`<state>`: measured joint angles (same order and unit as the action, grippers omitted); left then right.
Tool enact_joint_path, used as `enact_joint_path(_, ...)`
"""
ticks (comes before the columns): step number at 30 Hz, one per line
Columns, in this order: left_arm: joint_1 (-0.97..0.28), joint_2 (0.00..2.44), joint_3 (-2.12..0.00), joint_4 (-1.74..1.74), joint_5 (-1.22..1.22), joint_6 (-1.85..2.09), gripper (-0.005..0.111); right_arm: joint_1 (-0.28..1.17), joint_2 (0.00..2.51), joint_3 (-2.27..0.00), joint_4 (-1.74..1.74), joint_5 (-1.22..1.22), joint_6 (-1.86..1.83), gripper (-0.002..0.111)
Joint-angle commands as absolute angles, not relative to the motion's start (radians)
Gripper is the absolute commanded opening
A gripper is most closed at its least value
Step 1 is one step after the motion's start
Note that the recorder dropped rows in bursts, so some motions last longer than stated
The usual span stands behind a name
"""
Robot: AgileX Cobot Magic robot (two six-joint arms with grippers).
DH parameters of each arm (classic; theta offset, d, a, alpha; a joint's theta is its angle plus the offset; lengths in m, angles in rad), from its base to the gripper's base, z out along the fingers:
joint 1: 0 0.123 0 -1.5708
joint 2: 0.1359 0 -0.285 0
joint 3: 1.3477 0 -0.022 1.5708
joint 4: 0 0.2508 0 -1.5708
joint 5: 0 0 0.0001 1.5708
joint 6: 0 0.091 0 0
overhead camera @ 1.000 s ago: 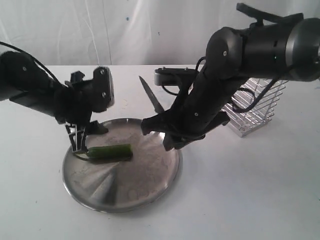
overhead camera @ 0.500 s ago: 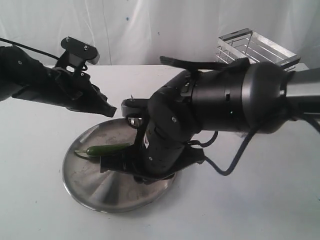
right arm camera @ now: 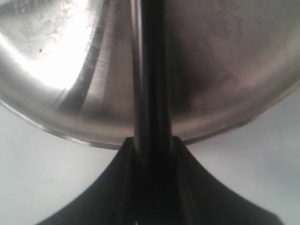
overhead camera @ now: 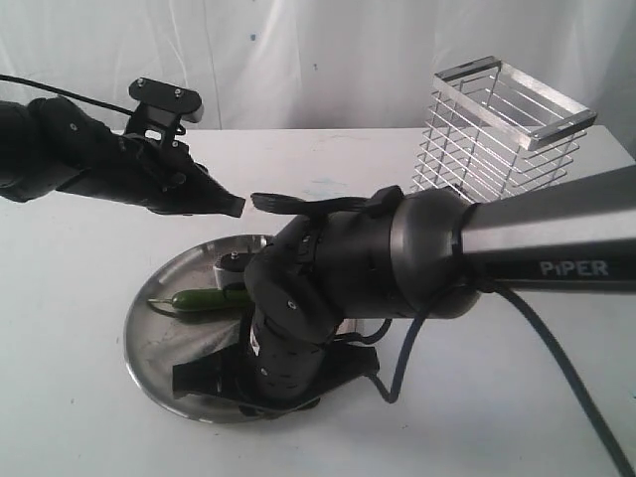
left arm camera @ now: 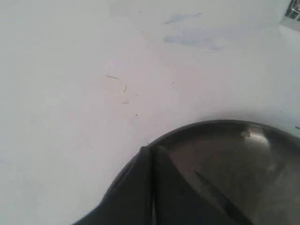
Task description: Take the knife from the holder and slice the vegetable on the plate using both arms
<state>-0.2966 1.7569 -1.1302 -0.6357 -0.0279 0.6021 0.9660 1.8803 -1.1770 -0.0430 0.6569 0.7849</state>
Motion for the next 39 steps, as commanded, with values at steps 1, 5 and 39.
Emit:
enact_joint_path(1,-0.302,1.806,-1.171,-0.649,0.08,0.61,0.0,0.967,1.894,-1.174,-0.045,0.65,0.791,0.0)
enact_joint_path(5,-0.302,1.842,-1.193,-0.649,0.148,0.648,0.0,0.967,1.9,-1.174,-0.045,0.65,0.791,0.0)
enact_joint_path(39,-0.302,1.894,-1.199,-1.181,0.251,1.152,0.0,0.965,1.918,-1.174,-0.045,0.643,0.791,0.0)
